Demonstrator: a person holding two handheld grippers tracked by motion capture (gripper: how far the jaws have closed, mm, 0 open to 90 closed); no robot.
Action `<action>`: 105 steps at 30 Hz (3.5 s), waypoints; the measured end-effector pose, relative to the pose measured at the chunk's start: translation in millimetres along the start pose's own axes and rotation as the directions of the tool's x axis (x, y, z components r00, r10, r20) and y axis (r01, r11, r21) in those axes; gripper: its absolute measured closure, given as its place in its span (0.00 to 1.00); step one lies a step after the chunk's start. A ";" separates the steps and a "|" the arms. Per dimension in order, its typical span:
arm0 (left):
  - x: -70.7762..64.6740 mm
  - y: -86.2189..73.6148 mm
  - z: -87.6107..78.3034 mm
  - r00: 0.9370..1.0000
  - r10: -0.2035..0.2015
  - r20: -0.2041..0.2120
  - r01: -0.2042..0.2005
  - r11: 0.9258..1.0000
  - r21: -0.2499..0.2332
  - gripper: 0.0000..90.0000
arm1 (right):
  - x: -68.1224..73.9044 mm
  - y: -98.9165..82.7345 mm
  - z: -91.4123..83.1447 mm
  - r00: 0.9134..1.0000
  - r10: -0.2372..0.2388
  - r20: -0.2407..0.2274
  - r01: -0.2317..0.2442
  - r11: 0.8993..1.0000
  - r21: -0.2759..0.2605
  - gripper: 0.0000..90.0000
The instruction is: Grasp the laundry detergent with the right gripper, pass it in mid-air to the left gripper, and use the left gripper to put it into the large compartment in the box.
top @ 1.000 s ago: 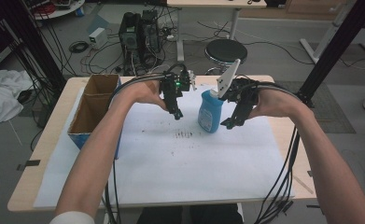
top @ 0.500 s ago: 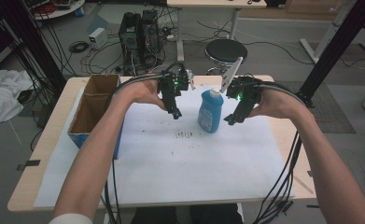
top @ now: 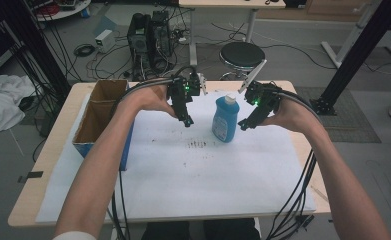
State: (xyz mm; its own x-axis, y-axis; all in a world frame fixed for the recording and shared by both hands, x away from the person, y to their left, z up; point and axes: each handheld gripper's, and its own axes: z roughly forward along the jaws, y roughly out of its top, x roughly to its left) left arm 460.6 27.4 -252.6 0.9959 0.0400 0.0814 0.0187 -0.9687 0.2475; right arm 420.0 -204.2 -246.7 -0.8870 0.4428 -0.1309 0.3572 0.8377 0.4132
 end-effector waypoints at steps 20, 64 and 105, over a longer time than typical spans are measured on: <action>-1.8 -5.6 -2.0 1.000 -0.022 -0.002 0.021 1.000 -0.019 0.14 | -8.6 -6.5 33.4 0.980 0.183 0.081 -0.175 0.980 -0.095 0.13; 0.8 -20.0 3.7 0.999 -0.034 0.004 0.034 0.999 -0.023 0.14 | -14.6 -4.3 94.8 0.954 0.295 0.059 -0.280 0.942 -0.187 0.13; 1.2 -22.5 10.5 0.999 -0.040 0.012 0.040 0.999 -0.029 0.14 | -10.0 -7.9 100.9 0.953 0.297 0.059 -0.276 0.931 -0.239 0.28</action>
State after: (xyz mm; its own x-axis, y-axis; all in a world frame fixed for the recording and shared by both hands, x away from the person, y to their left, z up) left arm 462.3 46.6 -268.2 0.9953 0.0758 0.0603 0.0561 -0.9588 0.2785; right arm 455.5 -183.1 -339.6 -0.7217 0.6900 -0.0551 0.5073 0.5814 0.6360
